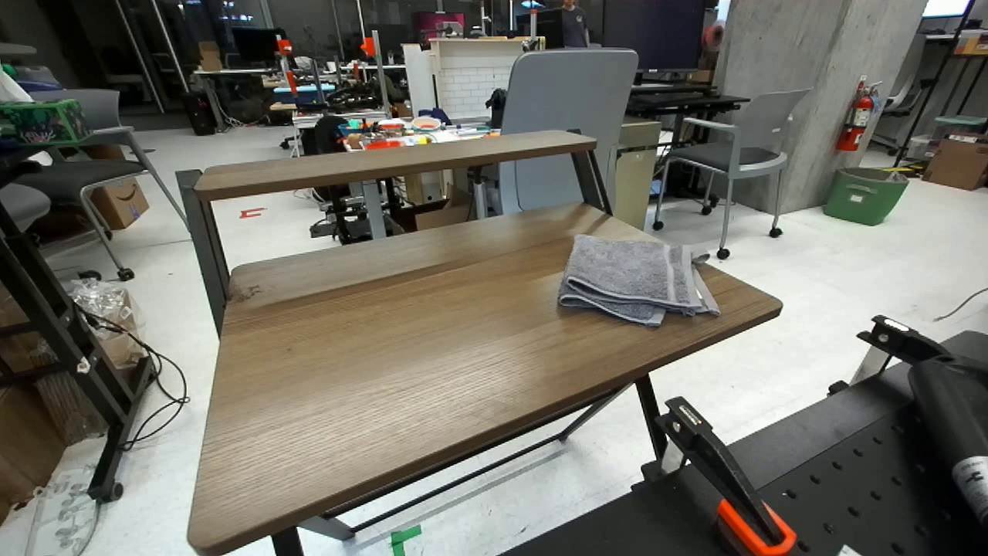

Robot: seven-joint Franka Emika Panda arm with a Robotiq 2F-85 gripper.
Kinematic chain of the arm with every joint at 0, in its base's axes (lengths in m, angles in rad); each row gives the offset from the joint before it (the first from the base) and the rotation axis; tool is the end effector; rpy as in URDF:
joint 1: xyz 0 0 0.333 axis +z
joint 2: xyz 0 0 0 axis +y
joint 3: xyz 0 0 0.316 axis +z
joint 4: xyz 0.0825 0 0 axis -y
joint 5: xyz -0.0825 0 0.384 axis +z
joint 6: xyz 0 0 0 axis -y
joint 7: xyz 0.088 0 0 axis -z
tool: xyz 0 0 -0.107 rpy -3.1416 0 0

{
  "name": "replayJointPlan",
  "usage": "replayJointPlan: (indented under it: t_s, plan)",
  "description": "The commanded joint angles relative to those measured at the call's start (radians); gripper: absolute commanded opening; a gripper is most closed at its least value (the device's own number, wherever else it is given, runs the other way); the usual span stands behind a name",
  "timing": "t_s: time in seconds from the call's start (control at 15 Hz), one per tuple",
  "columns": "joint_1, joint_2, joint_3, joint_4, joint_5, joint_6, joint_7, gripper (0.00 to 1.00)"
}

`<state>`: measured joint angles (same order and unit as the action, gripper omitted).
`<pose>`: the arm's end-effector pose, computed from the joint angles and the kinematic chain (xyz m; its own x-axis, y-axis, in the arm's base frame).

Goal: Move the cloth

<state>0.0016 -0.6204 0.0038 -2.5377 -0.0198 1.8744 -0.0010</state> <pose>0.3559 0.0005 0.4746 0.9990 0.0115 -0.0430 0.0124 -0.9997 0.0208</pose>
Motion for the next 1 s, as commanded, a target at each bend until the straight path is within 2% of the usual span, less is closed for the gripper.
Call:
replayJointPlan:
  t_s: [0.0,0.47,0.73,0.93]
  plan:
    - [0.000,0.000,0.000,0.002,0.000,-0.002,0.000,1.00]
    - [0.000,0.000,0.000,0.002,0.000,-0.002,0.000,1.00]
    - [0.000,0.076,0.016,0.016,0.003,0.069,0.037,1.00]
    - [-0.001,0.173,0.034,0.028,0.002,0.181,0.080,1.00]
